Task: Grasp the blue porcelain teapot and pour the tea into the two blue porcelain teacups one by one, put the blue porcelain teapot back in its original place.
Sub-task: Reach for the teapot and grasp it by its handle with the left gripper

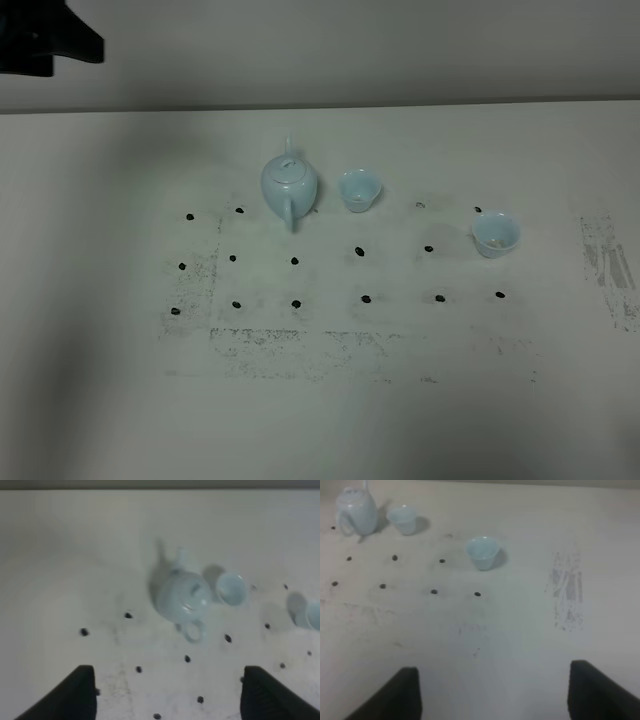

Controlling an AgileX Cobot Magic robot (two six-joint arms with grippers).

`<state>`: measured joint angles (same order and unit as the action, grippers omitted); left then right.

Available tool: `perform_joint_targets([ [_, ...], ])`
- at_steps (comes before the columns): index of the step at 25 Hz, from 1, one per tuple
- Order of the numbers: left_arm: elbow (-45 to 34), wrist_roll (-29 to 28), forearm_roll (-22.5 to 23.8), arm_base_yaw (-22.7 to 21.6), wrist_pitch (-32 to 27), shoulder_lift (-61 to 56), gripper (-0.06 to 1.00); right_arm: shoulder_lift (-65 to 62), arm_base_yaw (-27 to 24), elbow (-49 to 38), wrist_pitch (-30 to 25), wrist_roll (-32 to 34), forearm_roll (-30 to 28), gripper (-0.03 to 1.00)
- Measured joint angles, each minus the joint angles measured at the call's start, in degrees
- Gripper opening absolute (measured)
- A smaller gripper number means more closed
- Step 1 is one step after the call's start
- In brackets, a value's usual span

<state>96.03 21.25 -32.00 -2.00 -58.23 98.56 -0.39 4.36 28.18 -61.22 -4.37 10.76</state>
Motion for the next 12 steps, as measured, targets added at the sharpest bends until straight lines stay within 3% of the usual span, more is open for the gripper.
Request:
perform_joint_targets([
  [2,0.0,-1.94,3.45,5.52,1.01,0.39,0.59,0.0,0.0,0.0,0.0,-0.04,0.05,0.59],
  [7,0.18,-11.28,17.3,18.55,3.05,3.44,0.59,0.0,0.0,0.0,0.0,-0.04,0.16,0.59],
  [12,5.66,-17.73,26.49,27.07,-3.06,9.27,0.54,0.0,0.0,0.0,0.0,-0.22,0.16,0.59],
])
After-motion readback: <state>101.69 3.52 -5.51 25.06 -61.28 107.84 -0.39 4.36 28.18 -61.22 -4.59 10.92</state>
